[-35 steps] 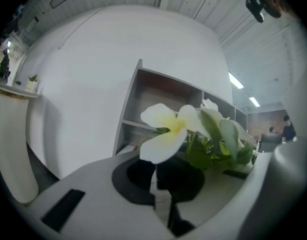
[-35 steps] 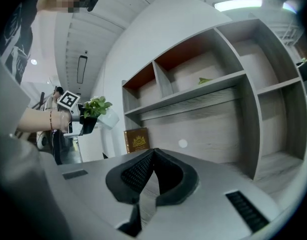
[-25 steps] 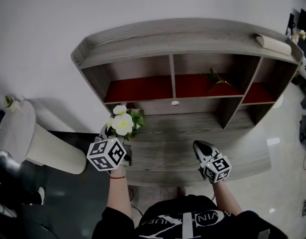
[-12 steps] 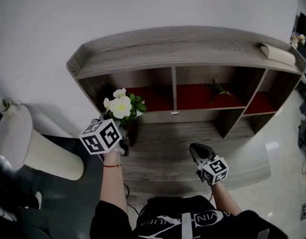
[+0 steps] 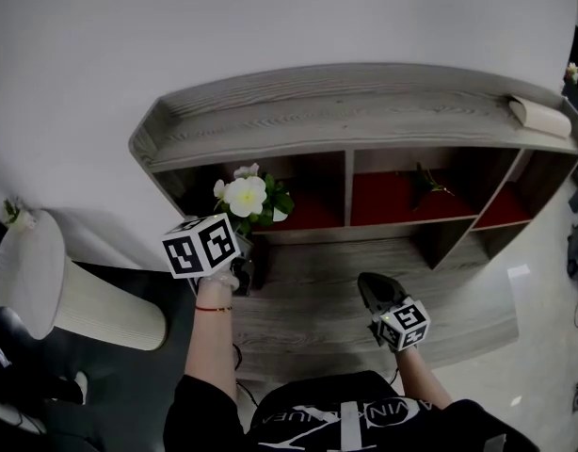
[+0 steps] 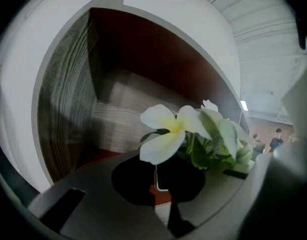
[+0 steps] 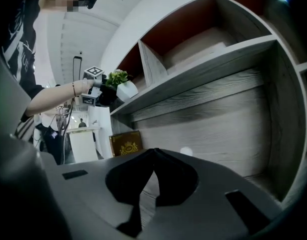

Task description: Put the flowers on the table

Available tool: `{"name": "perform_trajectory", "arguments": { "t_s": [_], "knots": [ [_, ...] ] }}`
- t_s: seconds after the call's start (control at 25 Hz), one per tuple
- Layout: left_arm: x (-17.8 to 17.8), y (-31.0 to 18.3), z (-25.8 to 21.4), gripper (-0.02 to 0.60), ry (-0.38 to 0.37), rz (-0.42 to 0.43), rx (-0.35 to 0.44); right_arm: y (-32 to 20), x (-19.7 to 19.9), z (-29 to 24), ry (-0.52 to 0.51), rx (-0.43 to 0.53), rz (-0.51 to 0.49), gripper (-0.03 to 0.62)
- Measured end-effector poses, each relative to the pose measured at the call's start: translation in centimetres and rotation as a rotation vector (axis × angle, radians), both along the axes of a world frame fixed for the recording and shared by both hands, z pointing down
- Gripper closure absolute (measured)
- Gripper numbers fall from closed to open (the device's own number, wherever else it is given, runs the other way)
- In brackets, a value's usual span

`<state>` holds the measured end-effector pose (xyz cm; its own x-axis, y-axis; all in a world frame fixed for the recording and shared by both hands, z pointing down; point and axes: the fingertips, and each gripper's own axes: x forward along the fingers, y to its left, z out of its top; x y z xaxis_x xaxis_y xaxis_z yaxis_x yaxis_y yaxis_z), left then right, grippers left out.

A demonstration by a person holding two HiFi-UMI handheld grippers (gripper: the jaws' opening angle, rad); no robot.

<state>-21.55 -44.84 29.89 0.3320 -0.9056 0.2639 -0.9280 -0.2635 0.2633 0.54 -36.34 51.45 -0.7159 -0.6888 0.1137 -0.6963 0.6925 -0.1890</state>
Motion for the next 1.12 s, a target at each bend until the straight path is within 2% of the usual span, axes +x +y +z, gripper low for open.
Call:
{"name": "perform_trajectory", "arguments": {
  "t_s": [0.2,0.44,0.64,0.96,1.12],
  "knots": [
    [-0.1,-0.5,-0.1,0.567,-0.009,0.022,-0.038,-0.6,-0.9,-0.2,-0.005,0.007,0.004,0.583],
    [0.1,-0.9,0.3,0.555,0.084,0.037,-0.065,-0.8,-1.3,0.2,-0.027,-0.009,0.021,0.583],
    [0.1,-1.5,0.6,0.549,0.218,0.035,-0.086,-0.6,-1.6,0.8,-0.015,-0.021,0.015,0.583],
    [-0.5,-2.2,0.8,0.54,0.27,0.014,-0.102,-0.8,-1.7,0.4,-0.021,-0.017,0.031,0.583],
    [-0.5,-2.2,1.0,0.523,0.329,0.018,-0.109,-0.9,-1.5,0.5,-0.018,-0.015,0.036,0.583]
  ]
}}
